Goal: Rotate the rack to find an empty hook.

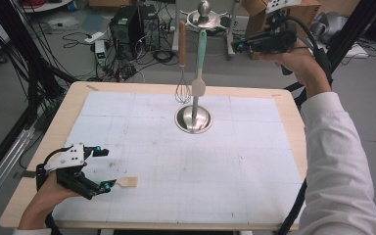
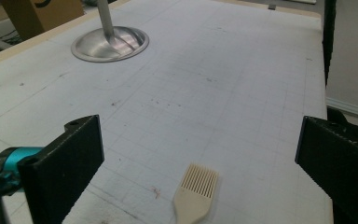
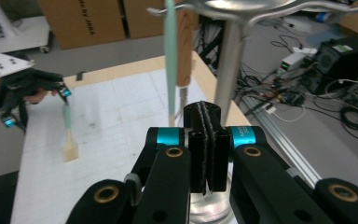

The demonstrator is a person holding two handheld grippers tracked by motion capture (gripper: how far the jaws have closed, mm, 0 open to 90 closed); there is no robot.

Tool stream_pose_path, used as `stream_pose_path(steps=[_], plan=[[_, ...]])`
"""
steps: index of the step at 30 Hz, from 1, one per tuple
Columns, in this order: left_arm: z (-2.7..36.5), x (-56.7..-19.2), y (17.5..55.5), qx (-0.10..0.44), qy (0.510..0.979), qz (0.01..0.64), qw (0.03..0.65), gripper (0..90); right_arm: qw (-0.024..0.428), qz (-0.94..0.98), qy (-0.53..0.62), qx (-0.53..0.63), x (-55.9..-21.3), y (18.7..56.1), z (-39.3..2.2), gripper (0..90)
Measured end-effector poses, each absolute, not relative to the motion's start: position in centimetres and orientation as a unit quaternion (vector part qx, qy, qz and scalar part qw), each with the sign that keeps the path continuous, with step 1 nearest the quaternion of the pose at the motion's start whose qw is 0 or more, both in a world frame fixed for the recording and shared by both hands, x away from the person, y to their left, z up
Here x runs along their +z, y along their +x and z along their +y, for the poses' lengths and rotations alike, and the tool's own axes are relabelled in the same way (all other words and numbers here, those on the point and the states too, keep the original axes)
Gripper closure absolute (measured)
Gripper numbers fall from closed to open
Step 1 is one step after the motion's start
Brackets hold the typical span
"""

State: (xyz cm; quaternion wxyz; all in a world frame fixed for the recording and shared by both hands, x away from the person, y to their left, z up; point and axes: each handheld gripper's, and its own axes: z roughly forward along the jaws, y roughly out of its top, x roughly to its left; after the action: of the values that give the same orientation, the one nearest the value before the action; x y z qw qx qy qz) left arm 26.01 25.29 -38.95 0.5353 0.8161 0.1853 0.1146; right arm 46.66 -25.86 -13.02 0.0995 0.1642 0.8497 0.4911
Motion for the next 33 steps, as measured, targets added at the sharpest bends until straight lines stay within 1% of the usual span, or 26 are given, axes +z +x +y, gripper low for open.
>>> stream_pose_path(steps=[6, 22, 33], plan=[[25.3, -38.9, 26.0, 0.114, 0.816, 0.185, 0.535, 1.7, 0.109, 0.853, 0.167, 0.482, -11.8, 47.3, -25.9, 89.7], [25.1, -39.0, 25.9, 0.115, 0.817, 0.186, 0.533, 1.7, 0.121, 0.842, 0.179, 0.495, -11.1, 48.9, -25.7, 89.8], [25.0, -39.0, 26.0, 0.113, 0.818, 0.185, 0.533, 1.7, 0.120, 0.848, 0.161, 0.490, -10.4, 49.1, -24.2, 89.8]])
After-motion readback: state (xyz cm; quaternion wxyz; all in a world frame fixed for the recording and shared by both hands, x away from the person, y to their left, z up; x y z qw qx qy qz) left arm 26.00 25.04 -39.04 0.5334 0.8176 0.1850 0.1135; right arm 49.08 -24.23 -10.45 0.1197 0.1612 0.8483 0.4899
